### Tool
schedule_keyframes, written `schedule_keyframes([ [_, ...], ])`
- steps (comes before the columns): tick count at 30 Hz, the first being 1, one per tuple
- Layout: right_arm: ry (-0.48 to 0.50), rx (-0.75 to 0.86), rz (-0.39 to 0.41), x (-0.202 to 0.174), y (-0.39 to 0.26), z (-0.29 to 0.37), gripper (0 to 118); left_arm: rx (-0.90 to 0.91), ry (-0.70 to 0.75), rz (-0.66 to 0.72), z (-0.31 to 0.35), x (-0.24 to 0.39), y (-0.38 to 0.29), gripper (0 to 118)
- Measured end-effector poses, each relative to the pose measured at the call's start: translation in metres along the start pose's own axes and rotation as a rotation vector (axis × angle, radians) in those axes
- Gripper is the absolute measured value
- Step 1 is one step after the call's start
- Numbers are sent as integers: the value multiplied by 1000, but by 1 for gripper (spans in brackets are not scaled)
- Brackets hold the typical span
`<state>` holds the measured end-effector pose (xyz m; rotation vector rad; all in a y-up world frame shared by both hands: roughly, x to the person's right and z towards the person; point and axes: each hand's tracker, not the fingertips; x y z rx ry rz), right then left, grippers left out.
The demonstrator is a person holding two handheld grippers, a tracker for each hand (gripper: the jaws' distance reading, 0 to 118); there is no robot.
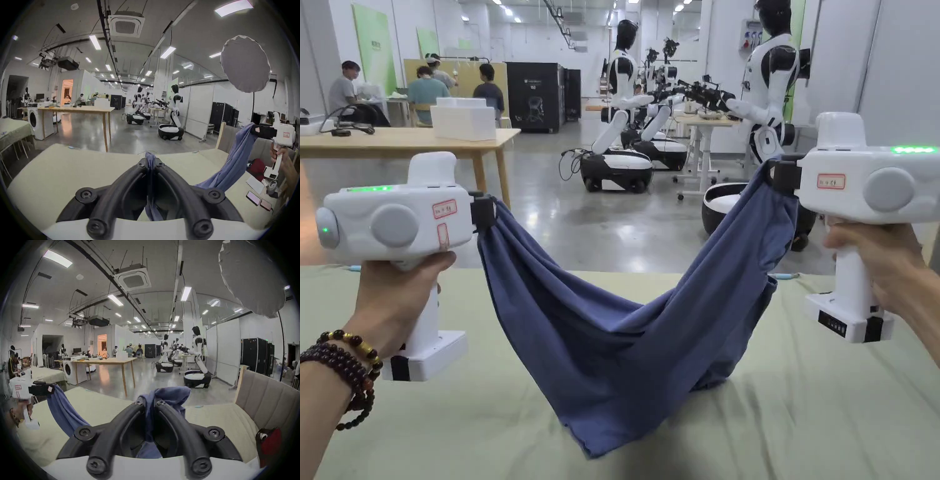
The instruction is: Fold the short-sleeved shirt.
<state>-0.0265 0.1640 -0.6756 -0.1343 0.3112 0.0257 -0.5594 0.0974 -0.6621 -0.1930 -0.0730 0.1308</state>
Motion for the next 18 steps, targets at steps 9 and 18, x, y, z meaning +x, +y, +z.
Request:
schedule_keyframes([
  [9, 67, -105, 138, 5, -65, 130, 9, -120, -70, -20, 95, -3, -57, 2],
  [18, 191, -362, 253, 21, -167, 287, 9, -268, -161, 6, 247, -16, -176, 2],
])
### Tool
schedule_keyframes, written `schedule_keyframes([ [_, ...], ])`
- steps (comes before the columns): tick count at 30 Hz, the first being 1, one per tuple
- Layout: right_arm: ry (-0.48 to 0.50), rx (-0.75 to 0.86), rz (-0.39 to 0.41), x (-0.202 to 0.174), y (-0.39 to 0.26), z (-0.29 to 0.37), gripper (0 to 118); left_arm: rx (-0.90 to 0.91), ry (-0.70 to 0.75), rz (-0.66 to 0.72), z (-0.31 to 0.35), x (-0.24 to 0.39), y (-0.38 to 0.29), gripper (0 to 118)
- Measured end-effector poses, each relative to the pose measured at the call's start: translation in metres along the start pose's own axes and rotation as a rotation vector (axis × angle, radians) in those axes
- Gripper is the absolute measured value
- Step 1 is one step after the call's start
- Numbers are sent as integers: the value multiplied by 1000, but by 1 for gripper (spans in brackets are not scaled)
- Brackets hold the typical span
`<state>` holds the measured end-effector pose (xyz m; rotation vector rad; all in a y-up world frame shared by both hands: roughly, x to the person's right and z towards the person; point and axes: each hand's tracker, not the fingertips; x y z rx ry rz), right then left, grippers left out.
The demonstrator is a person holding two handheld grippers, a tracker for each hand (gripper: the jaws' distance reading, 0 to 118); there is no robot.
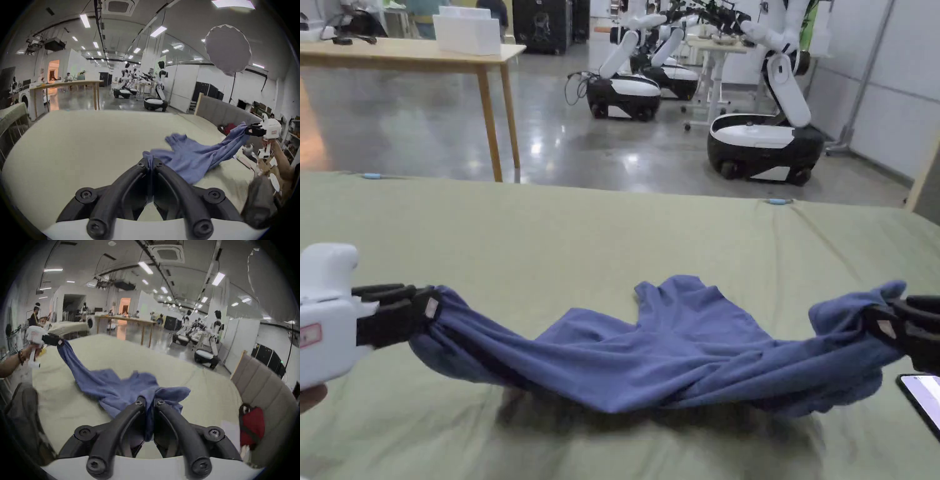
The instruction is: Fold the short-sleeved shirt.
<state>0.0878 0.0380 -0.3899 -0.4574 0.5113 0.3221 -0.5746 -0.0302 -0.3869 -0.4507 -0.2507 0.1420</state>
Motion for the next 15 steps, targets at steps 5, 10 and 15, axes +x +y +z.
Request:
schedule_keyframes([
  [5, 17, -172, -6, -27, -70, 23, 9, -110, -3, 59, 38, -1, -75, 2],
  [10, -15, -367, -14, -29, -112, -10, 9, -261, 29, 87, 29, -11, -126, 2],
  [15, -10, -441, -69, -17, -131, -39, 12, -310, 27, 123, 12, -24, -154, 2],
])
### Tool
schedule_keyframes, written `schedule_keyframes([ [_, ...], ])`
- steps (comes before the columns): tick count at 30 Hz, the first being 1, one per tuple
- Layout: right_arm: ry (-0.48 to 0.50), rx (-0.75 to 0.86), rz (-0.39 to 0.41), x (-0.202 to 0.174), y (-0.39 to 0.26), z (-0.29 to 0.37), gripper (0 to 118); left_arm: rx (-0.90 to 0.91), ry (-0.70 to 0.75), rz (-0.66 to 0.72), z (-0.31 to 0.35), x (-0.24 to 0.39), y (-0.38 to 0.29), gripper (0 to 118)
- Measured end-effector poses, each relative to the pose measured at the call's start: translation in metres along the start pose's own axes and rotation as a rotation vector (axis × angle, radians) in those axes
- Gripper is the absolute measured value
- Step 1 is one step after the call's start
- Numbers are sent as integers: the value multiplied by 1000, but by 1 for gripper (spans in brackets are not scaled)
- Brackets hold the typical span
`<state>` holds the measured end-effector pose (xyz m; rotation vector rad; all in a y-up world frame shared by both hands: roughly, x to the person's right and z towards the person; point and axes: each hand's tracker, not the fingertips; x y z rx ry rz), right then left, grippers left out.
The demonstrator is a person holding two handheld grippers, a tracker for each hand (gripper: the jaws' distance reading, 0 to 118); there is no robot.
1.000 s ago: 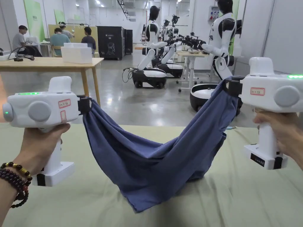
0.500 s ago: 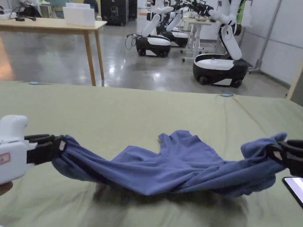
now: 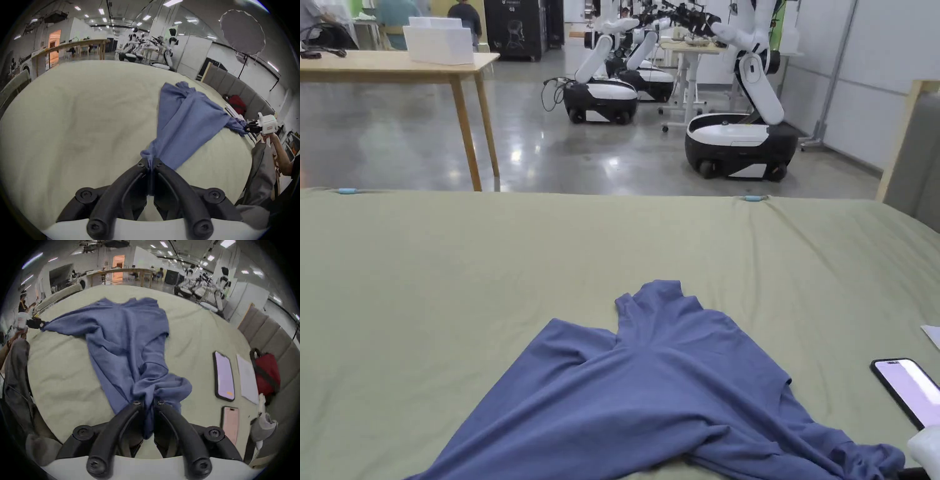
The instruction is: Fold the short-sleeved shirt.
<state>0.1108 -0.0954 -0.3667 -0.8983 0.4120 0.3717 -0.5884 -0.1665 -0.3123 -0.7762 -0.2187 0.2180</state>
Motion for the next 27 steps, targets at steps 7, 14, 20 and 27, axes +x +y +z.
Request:
schedule_keyframes([
  [7, -3, 77, -15, 20, -18, 10, 115, 28, -9, 25, 2, -4, -2, 111],
  [14, -30, 411, -169, -1, -26, 122, 93, 214, 99, 19, 83, -6, 1, 78],
  [20, -68, 561, -175, -42, -22, 176, 1, 295, 125, 35, 130, 9, -9, 0],
  [27, -53, 568, -89, -68, -3, 186, 1, 184, 20, 19, 87, 11, -3, 45],
])
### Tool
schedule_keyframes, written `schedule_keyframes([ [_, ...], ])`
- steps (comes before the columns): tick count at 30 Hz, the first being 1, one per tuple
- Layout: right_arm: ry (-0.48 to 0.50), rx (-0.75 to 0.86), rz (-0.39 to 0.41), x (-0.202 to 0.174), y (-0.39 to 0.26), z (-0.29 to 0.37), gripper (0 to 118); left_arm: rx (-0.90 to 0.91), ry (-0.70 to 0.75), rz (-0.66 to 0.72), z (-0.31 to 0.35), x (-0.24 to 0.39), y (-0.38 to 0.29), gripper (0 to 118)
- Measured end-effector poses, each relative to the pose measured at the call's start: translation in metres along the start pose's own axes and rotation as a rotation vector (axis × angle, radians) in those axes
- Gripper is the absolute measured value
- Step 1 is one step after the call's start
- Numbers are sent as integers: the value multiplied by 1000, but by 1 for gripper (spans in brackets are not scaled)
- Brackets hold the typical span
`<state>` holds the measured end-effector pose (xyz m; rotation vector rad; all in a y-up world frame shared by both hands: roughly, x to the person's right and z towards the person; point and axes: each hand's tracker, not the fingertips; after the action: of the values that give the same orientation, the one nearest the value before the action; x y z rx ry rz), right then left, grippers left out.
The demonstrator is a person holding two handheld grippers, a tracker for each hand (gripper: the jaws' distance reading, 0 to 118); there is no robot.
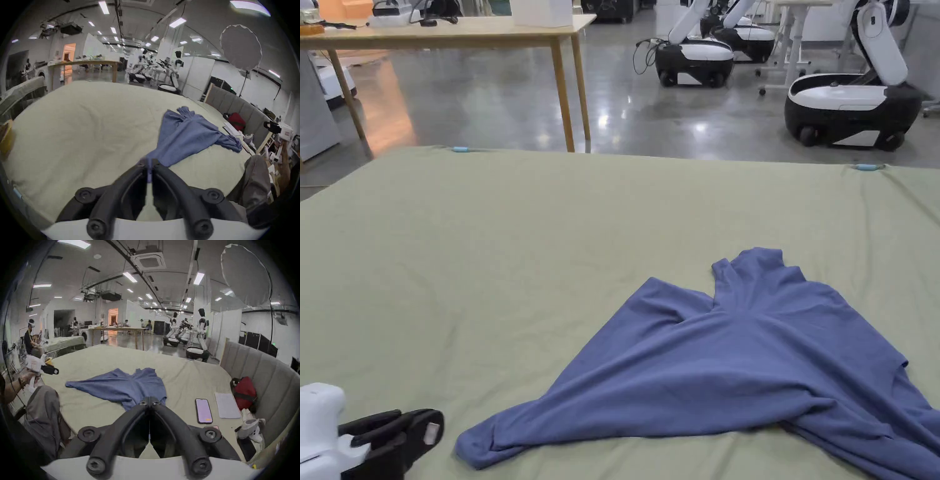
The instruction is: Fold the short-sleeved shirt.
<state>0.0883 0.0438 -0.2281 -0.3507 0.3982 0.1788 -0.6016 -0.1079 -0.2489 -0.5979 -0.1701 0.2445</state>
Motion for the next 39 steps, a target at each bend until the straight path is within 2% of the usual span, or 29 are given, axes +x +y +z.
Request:
schedule_keyframes([
  [1, 8, -2, 5, -2, 1, -1, 1, -32, -19, -12, -8, -3, -1, 45],
  [2, 12, -1, 12, -3, 0, -1, 1, -37, -43, -31, -21, -5, -1, 63],
  [4, 24, -1, 9, -4, -1, -1, 1, -94, -19, -55, -43, -10, -6, 116],
  [5, 28, -5, 7, -5, -2, -2, 1, -58, -26, -66, -51, -19, -4, 117],
  [7, 21, -10, 8, -7, -5, 0, 1, -123, 16, -77, -65, -29, -6, 116],
  [12, -13, -40, 8, -5, -8, 0, 1, -169, -23, -70, -87, -32, -16, 114],
  [13, -18, -45, 4, -4, -8, -1, 1, -178, -25, -73, -88, -30, -17, 110],
  [16, -31, -49, 0, -3, -8, -2, 1, -207, 51, -90, -82, -28, -17, 73],
  [19, -31, -46, 1, -3, -7, -5, 1, -199, 29, -99, -85, -27, -17, 70],
  [20, -34, -50, 2, -3, -7, -6, 1, -200, 33, -105, -85, -26, -19, 65],
  [22, -33, -58, 4, -3, -6, -7, 1, -202, 55, -153, -83, -18, -19, 43],
  [23, -34, -61, 7, -3, -6, -8, 1, -201, 62, -180, -81, -14, -17, 14],
  [24, -34, -64, 10, -3, -6, -8, 1, -180, 62, -187, -80, -10, -15, 7],
  [28, -31, -74, 10, -3, -6, -14, 1, -150, 98, -252, -73, 1, -6, 4],
  [32, -23, -92, 23, 3, 5, -39, 1, -82, 34, -200, -64, 5, 14, 4],
  [35, 2, -85, 62, 13, 27, -85, 1, -56, 22, -213, -61, 11, 37, 4],
  [39, 28, -129, 96, 35, 53, -197, 1, -31, -37, -224, -67, 26, 61, 4],
])
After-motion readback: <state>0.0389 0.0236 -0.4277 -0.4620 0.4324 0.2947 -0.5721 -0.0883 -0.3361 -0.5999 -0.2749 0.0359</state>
